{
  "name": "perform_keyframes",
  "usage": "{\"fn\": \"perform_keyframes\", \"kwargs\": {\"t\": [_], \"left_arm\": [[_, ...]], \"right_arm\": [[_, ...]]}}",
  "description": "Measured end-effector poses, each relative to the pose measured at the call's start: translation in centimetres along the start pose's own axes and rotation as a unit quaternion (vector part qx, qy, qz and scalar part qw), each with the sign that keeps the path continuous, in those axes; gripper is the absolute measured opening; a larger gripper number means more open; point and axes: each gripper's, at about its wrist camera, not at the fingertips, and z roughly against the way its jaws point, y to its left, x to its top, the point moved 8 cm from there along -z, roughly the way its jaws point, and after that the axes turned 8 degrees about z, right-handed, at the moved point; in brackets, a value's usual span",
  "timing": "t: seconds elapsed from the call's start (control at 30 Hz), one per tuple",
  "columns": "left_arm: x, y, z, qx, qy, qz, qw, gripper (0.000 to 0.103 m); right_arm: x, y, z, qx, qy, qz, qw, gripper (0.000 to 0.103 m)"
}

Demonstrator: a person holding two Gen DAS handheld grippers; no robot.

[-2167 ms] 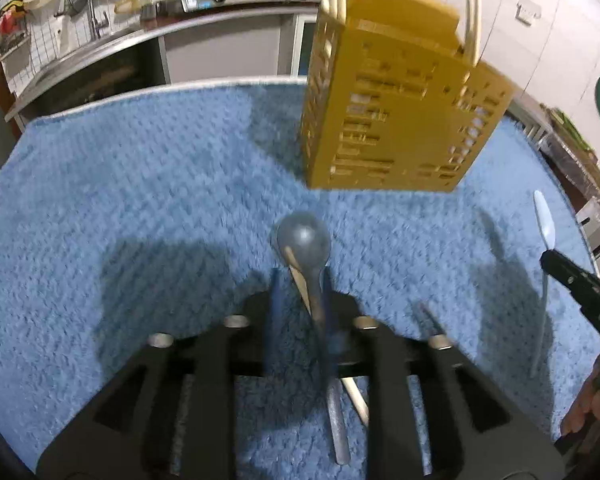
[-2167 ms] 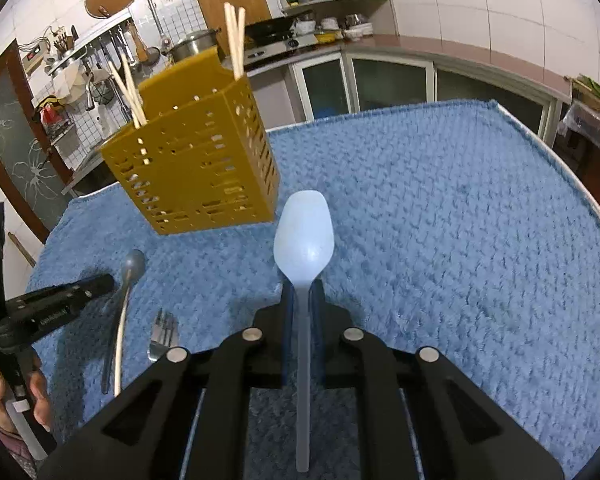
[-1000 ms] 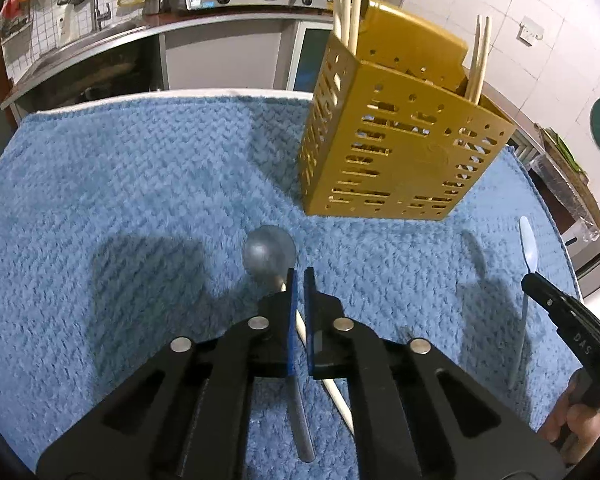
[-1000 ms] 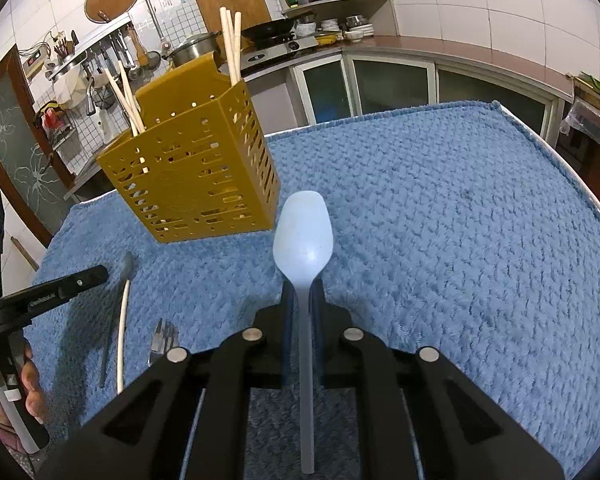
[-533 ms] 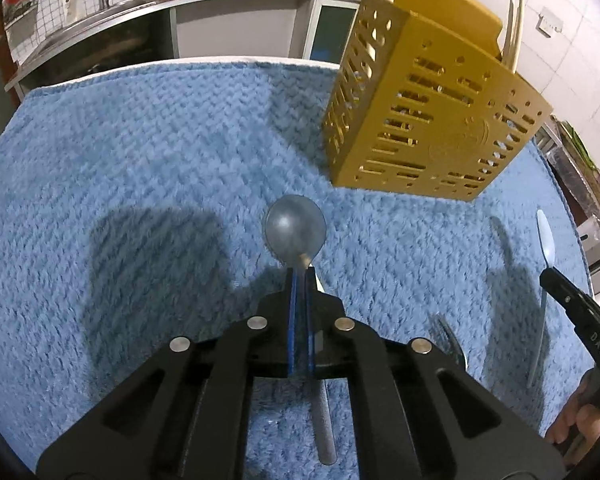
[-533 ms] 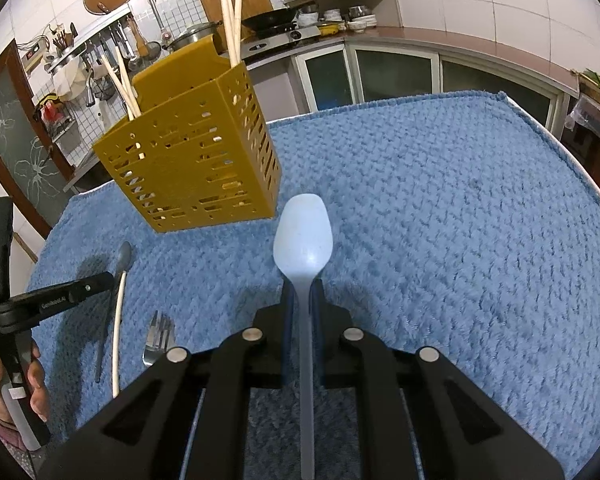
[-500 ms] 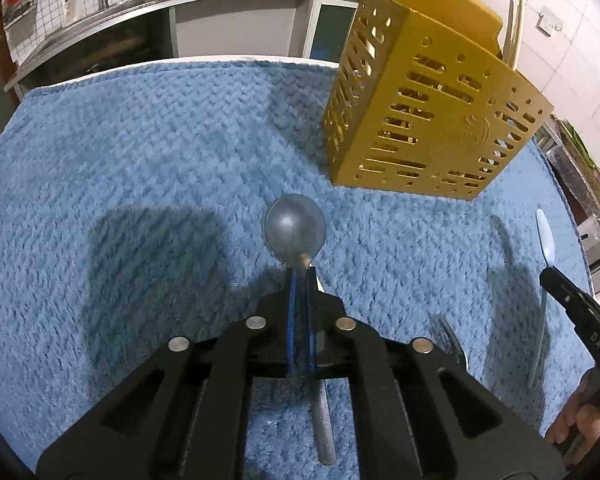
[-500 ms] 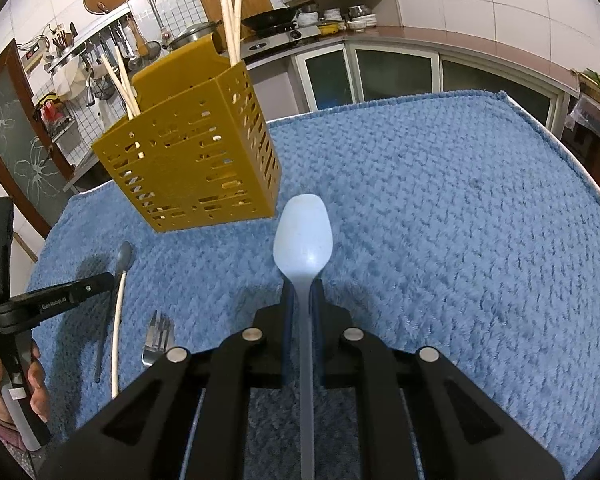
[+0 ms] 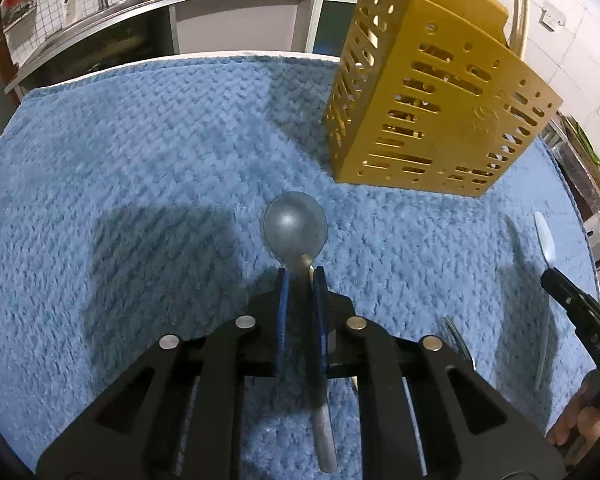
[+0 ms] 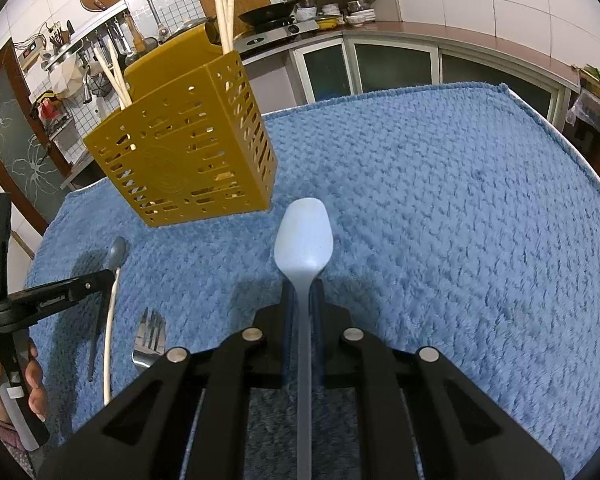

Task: Organize utensils

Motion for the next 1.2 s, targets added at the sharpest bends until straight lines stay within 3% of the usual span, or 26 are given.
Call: {"fn": "perform_keyframes", "kwargs": {"t": [0.47,0.83,1.2], "left_arm": [[2.6,1.0,-0.8,0.015,-0.010,0.000,0.9998,0.008],[2.9,0.9,4.6,-0.024,-0.078,0.008,0.9966,0.007],[2.9,0.1,9.3,-0.051,-0.159,0.000,0.9860,0.006]], "right_arm": [[0.4,-0.5,0.2,-0.007,-0.005,0.001,1.000,0.010],[1.2,0.0,1.9,-0.003,-0.040,-0.001,0.999,0.010],[2.5,0.9,5.1,-0.001,-0.109,0.007,0.994,0.009]]}}
